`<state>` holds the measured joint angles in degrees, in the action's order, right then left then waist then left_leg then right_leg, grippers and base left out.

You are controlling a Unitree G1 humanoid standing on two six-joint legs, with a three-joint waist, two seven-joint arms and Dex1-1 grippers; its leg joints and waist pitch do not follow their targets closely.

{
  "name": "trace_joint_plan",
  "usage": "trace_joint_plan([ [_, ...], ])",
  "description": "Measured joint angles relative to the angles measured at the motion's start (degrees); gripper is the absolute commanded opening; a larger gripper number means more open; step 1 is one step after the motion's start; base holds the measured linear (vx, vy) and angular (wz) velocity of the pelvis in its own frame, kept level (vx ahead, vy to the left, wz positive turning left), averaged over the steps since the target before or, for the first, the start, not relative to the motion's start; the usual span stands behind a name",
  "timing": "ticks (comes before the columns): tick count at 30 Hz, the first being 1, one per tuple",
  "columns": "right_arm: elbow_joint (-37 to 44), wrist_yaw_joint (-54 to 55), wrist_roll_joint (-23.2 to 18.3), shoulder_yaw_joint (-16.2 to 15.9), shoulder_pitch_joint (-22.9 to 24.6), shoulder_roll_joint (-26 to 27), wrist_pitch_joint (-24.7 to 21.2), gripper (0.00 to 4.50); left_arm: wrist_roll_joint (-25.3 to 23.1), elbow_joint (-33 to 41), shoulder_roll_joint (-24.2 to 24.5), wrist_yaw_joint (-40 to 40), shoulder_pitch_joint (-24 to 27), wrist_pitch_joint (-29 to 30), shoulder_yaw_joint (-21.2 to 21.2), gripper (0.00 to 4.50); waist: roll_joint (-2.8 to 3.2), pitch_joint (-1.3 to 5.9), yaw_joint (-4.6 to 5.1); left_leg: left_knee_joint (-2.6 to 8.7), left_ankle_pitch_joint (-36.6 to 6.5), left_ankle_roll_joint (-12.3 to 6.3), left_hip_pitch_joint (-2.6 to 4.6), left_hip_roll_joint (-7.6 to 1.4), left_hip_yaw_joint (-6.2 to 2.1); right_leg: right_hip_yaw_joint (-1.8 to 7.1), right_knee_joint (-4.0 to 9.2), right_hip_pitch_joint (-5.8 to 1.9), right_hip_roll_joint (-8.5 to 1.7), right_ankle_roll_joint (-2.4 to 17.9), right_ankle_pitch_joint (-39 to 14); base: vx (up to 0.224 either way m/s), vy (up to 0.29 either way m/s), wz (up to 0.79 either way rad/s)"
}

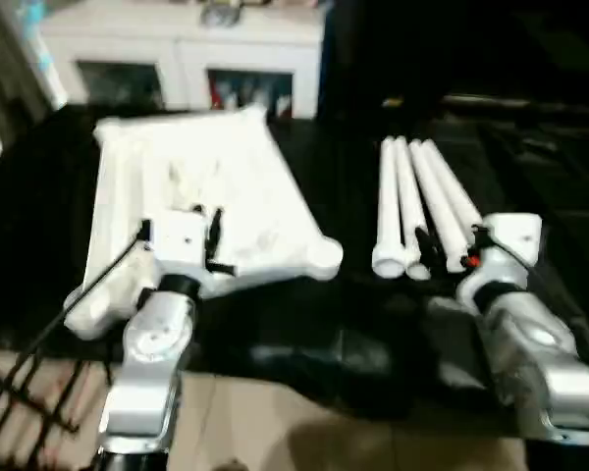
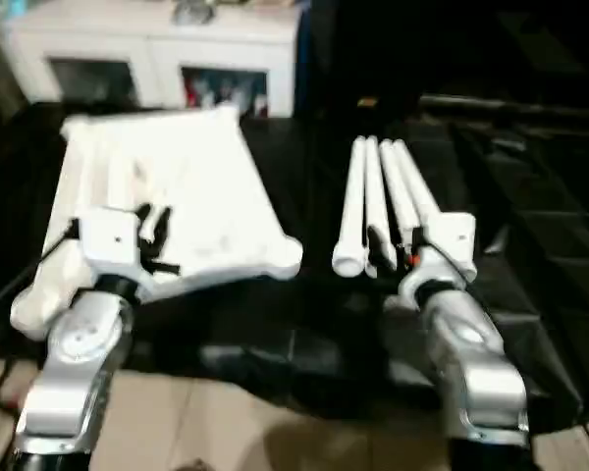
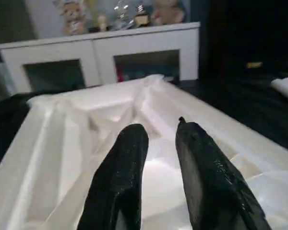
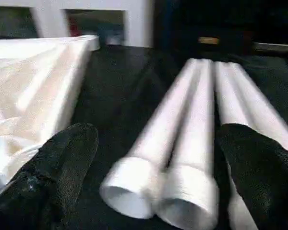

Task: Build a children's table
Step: Move to table

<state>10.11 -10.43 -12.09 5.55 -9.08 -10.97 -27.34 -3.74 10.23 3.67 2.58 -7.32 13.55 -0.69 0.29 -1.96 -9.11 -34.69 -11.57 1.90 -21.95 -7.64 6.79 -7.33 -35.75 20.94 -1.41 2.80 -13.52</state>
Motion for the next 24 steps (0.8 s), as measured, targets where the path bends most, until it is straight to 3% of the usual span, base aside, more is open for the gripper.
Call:
trace_joint_plan([
  [1,0.24,-0.16,0.0,-0.53,-0.01,0.02,-0.01,4.5,0.23,0.01,-0.16,-0.11,-0.22,0.07,-0.43,1.28,0.05,0.0,-0.04,-0.02,0.0,0.0,-0.26,0.08,-0.24,-0.69,0.11,-0.12,-0.28,0.25,-0.03,-0.032,-0.023,0.27],
  [3,0.53,-0.61,0.05,-1.05,-0.01,-0.03,-0.03,4.5,0.69,0.0,-0.32,-0.35,-0.42,0.23,-0.76,1.28,0.3,-0.06,0.08,-0.03,0.29,-0.47,-1.09,0.19,-0.97,-3.26,0.67,-0.67,-1.46,0.46,-0.09,-0.001,-0.011,0.48],
  [5,0.54,-0.83,0.51,-1.77,0.0,-0.05,-0.03,4.5,0.86,-0.02,-0.28,-0.35,-0.4,0.29,-0.83,1.28,0.85,-0.55,0.02,-0.07,0.26,-0.41,-1.06,0.08,-1.42,-5.16,1.3,-2.11,-2.1,0.24,-0.31,0.013,0.005,0.57],
  [7,0.57,-1.06,0.52,-2.42,-0.05,0.24,-0.03,4.5,1.23,0.01,-0.22,-0.32,-0.3,0.33,-1.15,1.28,1.27,-0.86,0.15,-0.04,0.23,-0.38,-0.47,-0.03,-1.68,-5.84,1.97,-3.41,-2.17,-0.14,-0.61,0.035,0.013,0.52],
  [8,0.56,-1.12,0.51,-2.85,-0.25,0.54,-0.03,4.5,1.36,0.0,-0.2,-0.31,-0.25,0.38,-1.37,1.28,1.43,-1.23,0.25,0.01,0.2,-0.36,0.26,-0.22,-1.4,-5.52,2.01,-3.83,-1.99,-0.31,-1.03,0.047,0.009,0.35],
  [9,0.7,-1.14,0.48,-3.49,-0.42,1.06,-0.02,4.5,1.55,0.0,-0.12,-0.32,0.03,0.54,-2.06,1.28,1.31,-1.82,0.37,0.24,0.05,-0.24,1.57,-0.39,-0.41,-4.37,1.52,-4.57,-1.81,-0.52,-1.78,0.047,0.009,0.35],
  [10,0.99,-1.16,0.48,-3.77,-0.48,1.15,0.0,4.5,1.68,0.01,0.15,-0.31,0.02,0.6,-2.22,1.28,1.24,-2.13,0.44,0.37,-0.04,-0.25,2.28,-0.39,0.21,-3.5,0.67,-4.93,-1.78,-0.64,-2.58,0.0,0.0,0.0],
  [11,1.09,-1.15,0.51,-3.78,-0.58,1.13,0.06,4.5,1.77,0.01,0.22,-0.31,-0.05,0.64,-2.43,1.28,0.77,-2.34,0.61,0.4,-0.24,-0.33,3.06,-0.13,1.2,-1.55,-0.82,-4.85,-1.77,-0.88,-3.58,0.074,-0.003,0.03],
  [13,1.06,-1.14,0.64,-3.75,-0.4,0.56,0.06,4.5,1.84,0.01,0.08,-0.25,-0.02,0.88,-2.29,1.28,-0.02,-2.54,0.9,0.69,-1.38,-0.04,4.03,0.21,2.26,0.06,-1.24,-4.87,-1.83,-0.86,-3.93,0.083,-0.017,0.01],
  [14,1.07,-1.16,0.7,-3.68,-0.39,0.01,0.09,4.5,1.87,0.05,-0.4,-0.21,-0.04,0.99,-2.1,1.28,-0.21,-2.5,0.37,0.48,-2.28,-0.59,3.63,0.25,2.4,0.35,-0.78,-5.35,-1.87,-0.81,-4.01,0.141,-0.027,-0.08],
  [15,1.06,-1.14,0.77,-3.18,-0.12,-0.69,0.1,4.5,1.93,0.05,-0.64,-0.06,-0.1,1.08,-1.09,1.28,0.07,-2.33,-0.29,-1.71,-3.19,-2.05,2.73,0.06,1.45,0.44,-0.32,-5.35,-1.83,-0.81,-4.01,0.141,-0.027,-0.08],
  [16,1.01,-1.13,0.86,-2.72,0.07,-0.81,0.09,4.5,2.1,0.07,-0.89,0.19,-0.12,1.11,-0.33,1.28,0.2,-2.2,-0.63,-3.12,-3.24,-2.51,1.8,-0.25,0.79,0.5,-0.16,-5.36,-1.79,-0.92,-4.07,0.149,-0.007,-0.08],
  [17,1.04,-1.1,1.08,-2.36,0.05,-1.0,0.12,4.5,2.34,0.07,-0.94,0.36,-0.12,1.17,-0.02,1.28,0.74,-1.83,-0.78,-2.05,-2.99,-2.91,0.98,-0.91,0.09,0.33,0.13,-5.36,-1.49,-1.3,-4.32,0.138,0.011,0.0],
  [18,1.03,-1.1,1.17,-2.28,0.03,-1.02,0.12,4.5,2.38,0.1,-0.89,0.37,-0.12,1.18,-0.1,1.28,1.58,-1.34,-0.89,-0.6,-1.99,-2.7,0.62,-1.74,-0.12,0.04,0.24,-5.42,-0.77,-1.38,-4.49,0.138,0.011,0.0],
  [19,0.96,-1.04,1.21,-2.31,0.04,-0.6,0.01,4.5,2.41,0.07,-0.58,0.38,0.0,1.29,-0.39,1.28,2.24,-0.99,-0.75,-0.82,-0.59,-0.26,0.73,-2.69,-0.65,-0.18,0.31,-5.63,-0.35,-1.54,-4.74,0.186,0.071,-0.01],
  [20,0.99,-1.11,1.18,-3.2,-0.08,0.06,-0.05,4.5,2.44,0.07,-0.18,0.38,-0.07,1.34,-0.85,1.28,2.13,-0.81,-0.08,-0.91,-1.14,0.34,1.16,-2.45,-0.86,0.38,-0.03,-5.17,-0.49,-1.98,-5.12,0.232,0.082,-0.1],
  [21,0.99,-1.31,1.07,-4.32,-0.75,0.6,-0.13,4.5,2.47,0.06,0.23,0.34,0.13,1.42,-1.83,1.28,1.69,-0.67,-0.19,-0.89,-1.69,0.6,1.56,-2.4,0.08,1.68,-3.08,-3.22,-0.88,-2.19,-5.28,0.232,0.082,-0.1],
  [22,1.15,-1.41,0.87,-4.93,-0.97,0.92,-0.13,4.5,2.5,-0.01,0.72,0.33,0.2,1.53,-2.58,1.28,1.61,-0.56,-0.09,-1.19,-2.27,1.03,2.14,-2.39,0.61,2.27,-5.91,-1.38,-1.54,-2.4,-5.18,0.198,0.045,-0.35],
  [23,1.18,-1.46,0.71,-5.01,-0.95,0.9,-0.14,4.5,2.54,0.13,0.78,0.33,-0.02,1.52,-3.03,1.28,0.88,-0.21,-0.01,-1.41,-3.15,1.33,2.93,-2.39,1.97,2.95,-7.64,1.43,-2.8,-3.93,-4.26,0.132,0.023,-0.56],
  [24,1.25,-1.43,0.66,-4.97,-0.91,0.84,-0.16,4.5,2.68,0.19,0.78,0.35,-0.04,1.52,-3.02,1.28,-0.03,0.09,0.36,-1.42,-3.7,1.45,3.59,-2.38,3.37,3.46,-7.02,3.36,-3.77,-4.21,-3.28,0.132,0.023,-0.56],
])
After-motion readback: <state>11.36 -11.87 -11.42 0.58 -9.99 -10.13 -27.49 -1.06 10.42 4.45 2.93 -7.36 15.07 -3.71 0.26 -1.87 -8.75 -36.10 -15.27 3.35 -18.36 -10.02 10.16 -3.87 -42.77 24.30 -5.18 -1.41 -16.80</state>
